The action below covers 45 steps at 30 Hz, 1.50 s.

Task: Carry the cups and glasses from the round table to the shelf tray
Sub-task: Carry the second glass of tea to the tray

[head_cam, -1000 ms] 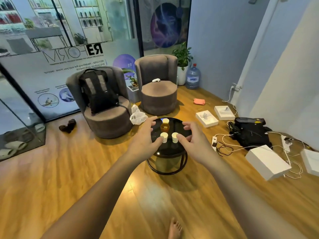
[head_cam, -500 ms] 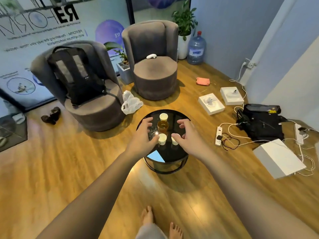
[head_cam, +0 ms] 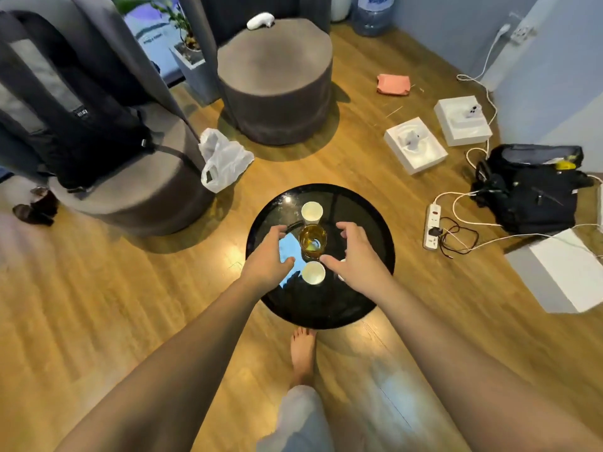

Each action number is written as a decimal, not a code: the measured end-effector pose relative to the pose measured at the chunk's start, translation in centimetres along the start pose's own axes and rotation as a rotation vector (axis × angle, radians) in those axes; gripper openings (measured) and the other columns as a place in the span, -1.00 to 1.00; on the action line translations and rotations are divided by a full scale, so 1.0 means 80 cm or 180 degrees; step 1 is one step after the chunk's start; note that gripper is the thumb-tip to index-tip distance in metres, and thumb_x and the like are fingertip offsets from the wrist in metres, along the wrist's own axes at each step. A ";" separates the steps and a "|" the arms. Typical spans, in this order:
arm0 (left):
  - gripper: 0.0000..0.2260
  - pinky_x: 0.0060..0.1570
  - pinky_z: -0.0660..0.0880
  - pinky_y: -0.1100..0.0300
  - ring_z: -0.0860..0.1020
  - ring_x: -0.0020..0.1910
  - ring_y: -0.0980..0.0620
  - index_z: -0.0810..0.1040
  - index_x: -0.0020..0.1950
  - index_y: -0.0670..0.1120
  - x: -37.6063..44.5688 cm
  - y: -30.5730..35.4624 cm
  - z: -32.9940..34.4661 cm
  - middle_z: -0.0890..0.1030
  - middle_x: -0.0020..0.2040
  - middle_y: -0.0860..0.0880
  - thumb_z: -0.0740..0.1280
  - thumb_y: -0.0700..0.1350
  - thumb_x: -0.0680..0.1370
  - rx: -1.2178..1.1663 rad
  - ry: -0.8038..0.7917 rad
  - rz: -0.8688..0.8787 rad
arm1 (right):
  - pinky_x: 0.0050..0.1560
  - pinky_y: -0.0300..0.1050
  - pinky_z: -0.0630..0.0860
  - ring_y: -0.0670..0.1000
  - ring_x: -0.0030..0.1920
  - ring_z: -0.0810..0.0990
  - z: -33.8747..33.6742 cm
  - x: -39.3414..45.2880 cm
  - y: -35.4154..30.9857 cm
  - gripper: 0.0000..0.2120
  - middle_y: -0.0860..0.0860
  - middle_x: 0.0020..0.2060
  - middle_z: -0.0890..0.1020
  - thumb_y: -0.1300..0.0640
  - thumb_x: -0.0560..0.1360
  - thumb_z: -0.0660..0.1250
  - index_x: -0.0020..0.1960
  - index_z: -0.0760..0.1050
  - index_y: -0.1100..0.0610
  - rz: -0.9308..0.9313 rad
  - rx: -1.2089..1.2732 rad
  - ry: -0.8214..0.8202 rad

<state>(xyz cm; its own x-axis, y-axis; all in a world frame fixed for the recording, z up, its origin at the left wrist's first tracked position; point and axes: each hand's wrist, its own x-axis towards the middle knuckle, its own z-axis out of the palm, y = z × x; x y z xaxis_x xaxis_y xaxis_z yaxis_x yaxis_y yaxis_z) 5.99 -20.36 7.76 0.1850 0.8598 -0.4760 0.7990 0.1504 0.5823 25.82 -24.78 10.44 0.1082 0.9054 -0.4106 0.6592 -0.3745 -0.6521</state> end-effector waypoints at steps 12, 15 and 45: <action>-0.32 0.37 0.45 -0.03 0.43 0.46 -0.07 0.19 0.56 0.04 0.217 -0.089 0.101 0.39 0.53 0.00 0.47 -0.12 0.54 0.0537 -0.0765 -0.0212 | 0.40 0.08 0.38 0.12 0.49 0.28 0.119 0.199 0.081 -0.07 0.04 0.51 0.24 -0.06 0.45 0.53 0.61 0.02 0.02 0.0535 -0.0453 -0.0576; -0.30 0.43 0.41 -0.08 0.41 0.47 -0.06 0.18 0.59 0.04 0.237 -0.101 0.120 0.40 0.52 0.01 0.47 -0.13 0.55 0.0550 -0.0846 -0.0131 | 0.41 0.10 0.37 0.15 0.49 0.29 0.147 0.218 0.093 0.00 0.05 0.53 0.21 -0.07 0.44 0.53 0.63 -0.06 0.03 0.0605 -0.0559 -0.0640; -0.10 0.28 0.51 0.23 0.43 0.40 0.15 0.15 0.41 0.48 0.000 0.261 -0.071 0.40 0.37 0.30 0.65 -0.05 0.36 -0.2165 0.0621 0.1784 | 0.34 0.00 0.48 -0.01 0.45 0.35 -0.229 -0.012 -0.147 -0.10 -0.10 0.49 0.32 -0.23 0.36 0.54 0.55 0.14 -0.15 -0.0576 0.0629 0.1165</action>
<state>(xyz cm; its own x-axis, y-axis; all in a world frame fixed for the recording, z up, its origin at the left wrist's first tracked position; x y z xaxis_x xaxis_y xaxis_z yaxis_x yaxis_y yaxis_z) 19.43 -14.44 23.69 0.2954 0.9521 0.0790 0.0983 -0.1126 0.9888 31.65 -17.58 30.17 0.2838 0.9576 -0.0495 0.5408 -0.2024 -0.8164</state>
